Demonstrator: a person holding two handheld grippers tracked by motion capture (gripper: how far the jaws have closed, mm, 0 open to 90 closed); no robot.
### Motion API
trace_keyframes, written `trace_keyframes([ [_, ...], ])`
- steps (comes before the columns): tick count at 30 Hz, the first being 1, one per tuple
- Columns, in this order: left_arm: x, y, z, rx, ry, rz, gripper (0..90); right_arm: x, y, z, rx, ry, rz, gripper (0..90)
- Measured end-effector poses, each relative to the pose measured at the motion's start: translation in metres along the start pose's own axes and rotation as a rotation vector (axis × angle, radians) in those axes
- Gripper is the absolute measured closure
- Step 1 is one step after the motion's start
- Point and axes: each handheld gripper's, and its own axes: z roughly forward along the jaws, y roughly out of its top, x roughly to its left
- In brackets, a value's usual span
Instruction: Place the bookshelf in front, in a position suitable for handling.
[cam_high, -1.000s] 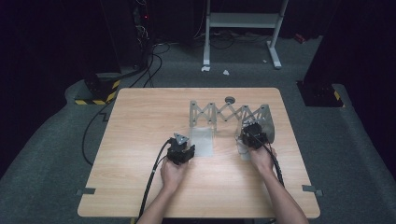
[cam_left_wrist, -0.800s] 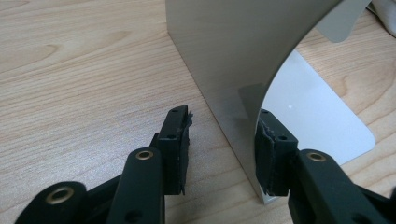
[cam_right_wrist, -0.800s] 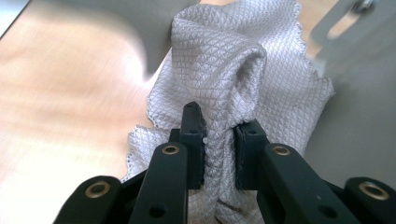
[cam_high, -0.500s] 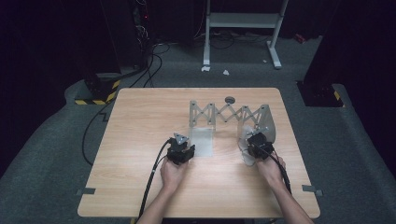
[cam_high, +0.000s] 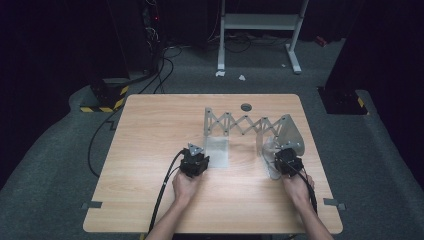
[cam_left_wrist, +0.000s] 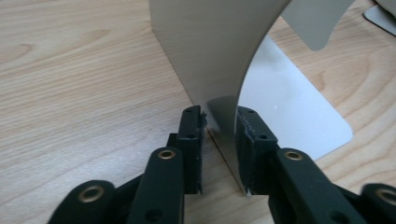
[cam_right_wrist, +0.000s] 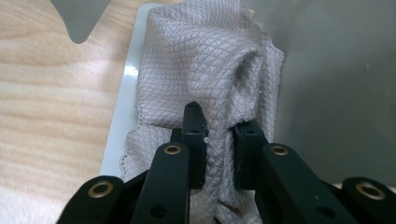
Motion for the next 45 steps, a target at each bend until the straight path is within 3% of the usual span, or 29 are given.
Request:
trace_keyframes([
  [5, -0.001, 0.001, 0.001, 0.001, -0.009, 0.005, 75.7, 0.0, 0.0, -0.002, 0.006, 0.004, 0.017, 78.9],
  [10, -0.003, 0.001, 0.002, 0.004, 0.006, 0.033, 78.2, 0.007, 0.019, 0.006, -0.022, -0.007, 0.055, 78.3],
  [14, -0.004, 0.001, 0.001, 0.006, 0.004, 0.038, 79.4, 0.01, 0.034, 0.016, -0.04, -0.049, 0.083, 78.2],
  [15, -0.004, 0.001, 0.001, 0.007, 0.003, 0.038, 79.5, 0.009, 0.036, 0.023, -0.033, -0.047, 0.112, 78.1],
  [17, -0.004, 0.001, 0.001, 0.007, 0.002, 0.038, 79.5, 0.007, 0.035, 0.027, -0.03, -0.044, 0.117, 78.1],
  [18, -0.004, 0.001, 0.001, 0.006, 0.001, 0.037, 79.5, 0.003, 0.035, 0.027, -0.032, -0.018, 0.15, 77.9],
  [21, -0.004, 0.001, 0.001, 0.006, -0.001, 0.036, 79.5, -0.002, 0.036, 0.024, -0.03, 0.008, 0.167, 77.9],
  [25, -0.004, 0.001, 0.001, 0.006, -0.001, 0.035, 79.5, -0.003, 0.045, 0.006, -0.072, 0.022, 0.166, 77.7],
  [26, -0.004, 0.001, 0.001, 0.006, 0.0, 0.035, 79.4, -0.002, 0.054, -0.005, -0.1, 0.039, 0.158, 77.9],
  [30, -0.004, 0.001, 0.001, 0.006, -0.002, 0.035, 79.5, -0.002, 0.07, -0.023, -0.136, 0.049, 0.157, 77.8],
  [37, -0.004, 0.001, 0.001, 0.006, -0.003, 0.035, 79.5, -0.006, 0.106, -0.059, -0.239, 0.009, 0.14, 77.7],
  [41, -0.004, 0.001, 0.001, 0.006, -0.007, 0.035, 79.5, -0.001, 0.107, -0.05, -0.235, -0.02, 0.125, 77.7],
  [45, -0.004, 0.001, 0.001, 0.007, -0.007, 0.036, 79.6, 0.002, 0.096, -0.024, -0.167, -0.005, 0.13, 77.8],
])
